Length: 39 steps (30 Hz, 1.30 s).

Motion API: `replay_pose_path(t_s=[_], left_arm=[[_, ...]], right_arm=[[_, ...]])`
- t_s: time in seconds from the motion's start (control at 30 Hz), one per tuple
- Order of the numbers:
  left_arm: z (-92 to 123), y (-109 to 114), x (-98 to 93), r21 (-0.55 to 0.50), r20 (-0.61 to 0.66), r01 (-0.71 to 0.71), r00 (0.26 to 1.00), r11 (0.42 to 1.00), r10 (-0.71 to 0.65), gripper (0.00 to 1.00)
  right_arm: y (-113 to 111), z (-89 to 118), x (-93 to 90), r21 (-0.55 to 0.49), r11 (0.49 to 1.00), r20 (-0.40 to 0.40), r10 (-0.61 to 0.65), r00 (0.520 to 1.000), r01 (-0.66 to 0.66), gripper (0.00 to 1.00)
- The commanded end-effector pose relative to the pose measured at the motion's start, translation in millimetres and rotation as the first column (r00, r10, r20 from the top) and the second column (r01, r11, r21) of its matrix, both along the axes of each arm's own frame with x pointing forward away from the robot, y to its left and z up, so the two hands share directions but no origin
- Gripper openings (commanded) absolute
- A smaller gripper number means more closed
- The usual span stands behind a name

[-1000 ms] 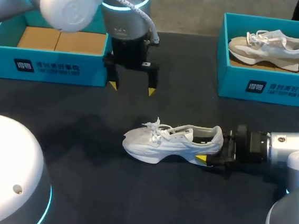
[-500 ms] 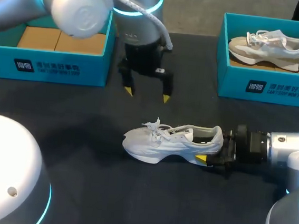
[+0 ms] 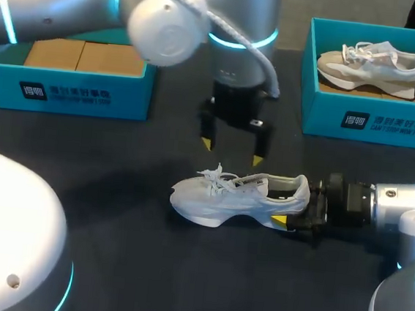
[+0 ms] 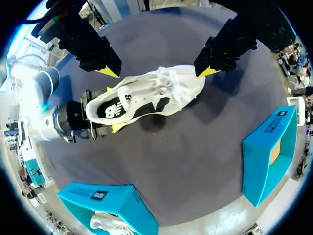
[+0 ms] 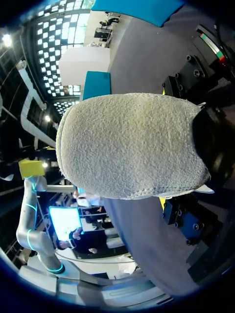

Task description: Take the shoe out of the shoebox, open the shoe tongue, remove and reinsert the insole, then place the shoe into the shoebox

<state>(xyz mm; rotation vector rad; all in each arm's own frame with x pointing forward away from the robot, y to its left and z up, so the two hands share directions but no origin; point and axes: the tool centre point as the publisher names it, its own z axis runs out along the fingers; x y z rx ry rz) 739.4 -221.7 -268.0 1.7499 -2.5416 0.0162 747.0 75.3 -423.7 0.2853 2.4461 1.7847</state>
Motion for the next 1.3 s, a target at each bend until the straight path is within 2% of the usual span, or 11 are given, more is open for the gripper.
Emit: replay_pose_path(t_s=[0.03,0.47,0.9,1.3], left_arm=[[-9.0,-21.6,-0.3,0.063,-0.004,0.006,1.0,0.998,-0.006,1.0],[-29.7,-44.0,-10.8,0.184,-0.01,0.018,1.0,0.983,-0.016,1.0],[-52.6,-48.7,-3.3,0.255,-0.033,-0.022,0.999,0.967,0.032,1.0],[-72.4,-51.4,-8.7,0.345,-0.049,-0.027,0.998,0.938,0.047,1.0]], right_arm=[[0.5,-0.4,-0.3,-0.003,1.0,0.0,-0.001,1.0,0.001,0.0],[0.5,-0.4,-0.3,-0.003,1.0,0.0,-0.001,1.0,0.001,0.0],[0.5,-0.4,-0.3,-0.003,1.0,0.0,-0.001,1.0,0.001,0.0],[0.5,-0.4,-0.3,-0.003,1.0,0.0,-0.001,1.0,0.001,0.0]])
